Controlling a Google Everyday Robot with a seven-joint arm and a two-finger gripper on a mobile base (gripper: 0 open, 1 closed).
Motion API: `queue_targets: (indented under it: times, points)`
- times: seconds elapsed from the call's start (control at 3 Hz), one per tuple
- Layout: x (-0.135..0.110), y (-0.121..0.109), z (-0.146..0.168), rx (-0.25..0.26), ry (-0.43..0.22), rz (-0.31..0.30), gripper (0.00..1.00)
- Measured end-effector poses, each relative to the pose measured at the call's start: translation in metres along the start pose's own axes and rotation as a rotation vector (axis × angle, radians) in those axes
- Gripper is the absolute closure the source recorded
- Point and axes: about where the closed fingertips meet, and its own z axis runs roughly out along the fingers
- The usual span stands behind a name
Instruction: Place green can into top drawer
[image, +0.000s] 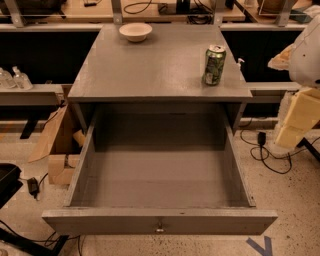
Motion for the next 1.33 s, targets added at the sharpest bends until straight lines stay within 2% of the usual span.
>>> queue_targets:
  times: [0.33, 0.67, 1.0, 1.33]
  points:
    - [0.000, 0.000, 0.000, 0.000, 0.000, 0.000, 0.00]
    - [-0.003, -0.015, 0.005, 0.033, -0.034, 0.008, 0.00]
    - [-0.008, -0.072, 0.016, 0.146, -0.172, 0.088, 0.00]
    - [-0.011, -0.143, 0.024, 0.283, -0.406, 0.230, 0.00]
